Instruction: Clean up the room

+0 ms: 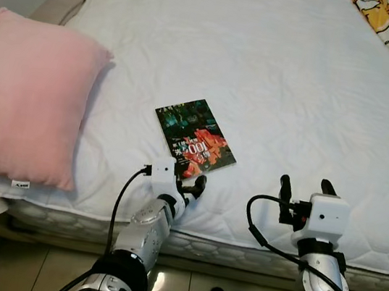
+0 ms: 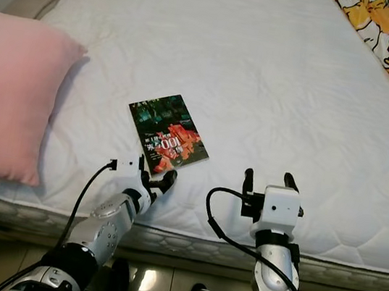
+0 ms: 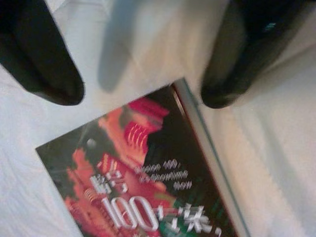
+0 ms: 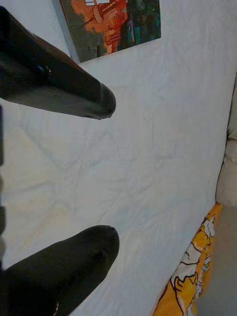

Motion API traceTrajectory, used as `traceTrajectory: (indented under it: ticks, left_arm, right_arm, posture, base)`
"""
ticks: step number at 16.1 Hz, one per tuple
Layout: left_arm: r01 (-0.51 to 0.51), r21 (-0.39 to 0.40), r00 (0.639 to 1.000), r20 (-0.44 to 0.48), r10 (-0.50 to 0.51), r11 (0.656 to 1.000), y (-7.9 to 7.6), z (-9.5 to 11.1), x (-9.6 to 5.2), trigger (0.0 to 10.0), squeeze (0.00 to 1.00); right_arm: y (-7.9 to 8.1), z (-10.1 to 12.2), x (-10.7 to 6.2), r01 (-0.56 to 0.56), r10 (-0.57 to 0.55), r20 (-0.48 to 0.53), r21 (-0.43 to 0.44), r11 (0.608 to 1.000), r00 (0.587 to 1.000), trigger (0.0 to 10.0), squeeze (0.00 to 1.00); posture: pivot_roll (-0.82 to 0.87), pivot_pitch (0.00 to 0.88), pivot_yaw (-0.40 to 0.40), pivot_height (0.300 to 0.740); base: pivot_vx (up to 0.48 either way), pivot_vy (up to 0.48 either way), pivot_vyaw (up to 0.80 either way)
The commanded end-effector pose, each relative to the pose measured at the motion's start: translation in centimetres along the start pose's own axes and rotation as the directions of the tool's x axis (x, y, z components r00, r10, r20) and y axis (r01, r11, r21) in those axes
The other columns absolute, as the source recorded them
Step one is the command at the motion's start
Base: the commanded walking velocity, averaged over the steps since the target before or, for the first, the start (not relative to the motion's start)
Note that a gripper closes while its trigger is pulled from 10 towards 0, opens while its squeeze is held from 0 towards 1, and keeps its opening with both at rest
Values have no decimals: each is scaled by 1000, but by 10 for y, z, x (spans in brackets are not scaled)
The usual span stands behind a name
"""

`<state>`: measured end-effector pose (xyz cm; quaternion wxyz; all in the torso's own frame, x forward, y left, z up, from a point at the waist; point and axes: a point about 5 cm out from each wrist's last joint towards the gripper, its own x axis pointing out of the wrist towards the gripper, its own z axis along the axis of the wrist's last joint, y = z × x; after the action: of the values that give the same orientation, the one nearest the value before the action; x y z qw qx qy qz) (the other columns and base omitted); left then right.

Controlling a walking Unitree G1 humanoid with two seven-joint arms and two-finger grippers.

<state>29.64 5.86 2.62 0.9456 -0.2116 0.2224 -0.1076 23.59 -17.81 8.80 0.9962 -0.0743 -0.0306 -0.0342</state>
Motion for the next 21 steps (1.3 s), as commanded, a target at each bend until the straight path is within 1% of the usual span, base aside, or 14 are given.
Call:
traceTrajectory:
  ticks: [1,2,5,7,9,11,12,13,15,16,17,19,20,21]
  left_arm:
    - [48,-107,994,-88,-58,993,-30,-29,0,0,0]
    - [53,-100,994,-88,-62,994,-31,-29,0,0,0]
    - [40,-127,995,-91,-51,991,-26,-25,2,0,0]
    - [36,-168,996,-74,-49,985,-26,-20,5,0,0]
    - [13,-271,999,-46,-27,963,-27,-11,8,0,0]
    - [-2,-303,999,-32,-8,953,-27,-7,10,0,0]
    - [-9,-298,1000,-21,3,954,-25,-4,11,0,0]
    - [-10,-278,1000,-6,9,960,-24,0,12,0,0]
    - [-34,-146,998,52,42,989,-14,18,15,0,0]
    - [-36,-60,995,96,41,998,-11,29,16,0,0]
    - [-35,-17,990,138,37,999,-9,41,17,0,0]
    - [-51,35,978,205,43,998,-3,62,18,0,0]
    - [-78,60,964,258,60,995,3,80,18,0,0]
    - [-113,81,951,297,84,990,9,93,17,0,0]
  right_arm:
    - [-4,-2,-4,19,-19,-2,1,1000,1000,10000,0]
    - [-4,-1,-4,20,-20,-3,1,1000,1000,10000,0]
    - [-5,-1,-4,24,-24,-1,-1,1000,1000,10000,0]
    - [-5,-1,-2,23,-23,-1,-1,1000,1000,10000,0]
    - [-4,0,-1,21,-21,2,0,1000,1000,10000,0]
    - [-4,0,-1,19,-19,1,-2,1000,1000,10000,0]
    - [-4,-1,-1,19,-19,-1,-3,1000,1000,10000,0]
    - [-5,-1,-1,19,-19,-2,-3,1000,1000,10000,0]
    - [-4,-2,0,16,-16,-2,-4,1000,1000,10000,0]
    - [-3,-2,2,16,-16,1,-3,1000,1000,10000,0]
    - [-4,-1,4,18,-18,5,-3,1000,1000,10000,0]
    - [-4,-1,7,21,-21,11,-2,1000,1000,10000,0]
    - [-4,0,9,22,-22,15,-1,1000,1000,10000,0]
    - [-3,-1,10,22,-22,15,-1,1000,1000,10000,0]
  posture:
    - [-189,201,-6,736]
    - [-189,201,-6,736]
    - [-191,201,-6,736]
    - [-188,199,-7,736]
    - [-186,201,-10,736]
    - [-187,200,-10,736]
    - [-187,197,-10,736]
    - [-186,195,-10,736]
    - [-184,180,-10,736]
    - [-181,168,-9,736]
    - [-177,160,-8,736]
    - [-168,143,-3,736]
    - [-162,137,-1,736]
    - [-160,133,-1,736]
  base:
    - [0,0,0]
    - [0,0,0]
    - [0,0,0]
    - [0,0,0]
    - [0,0,0]
    - [0,0,0]
    - [0,0,0]
    - [0,0,0]
    - [0,0,0]
    - [0,0,0]
    - [0,0,0]
    - [0,0,0]
    - [0,0,0]
    - [0,0,0]
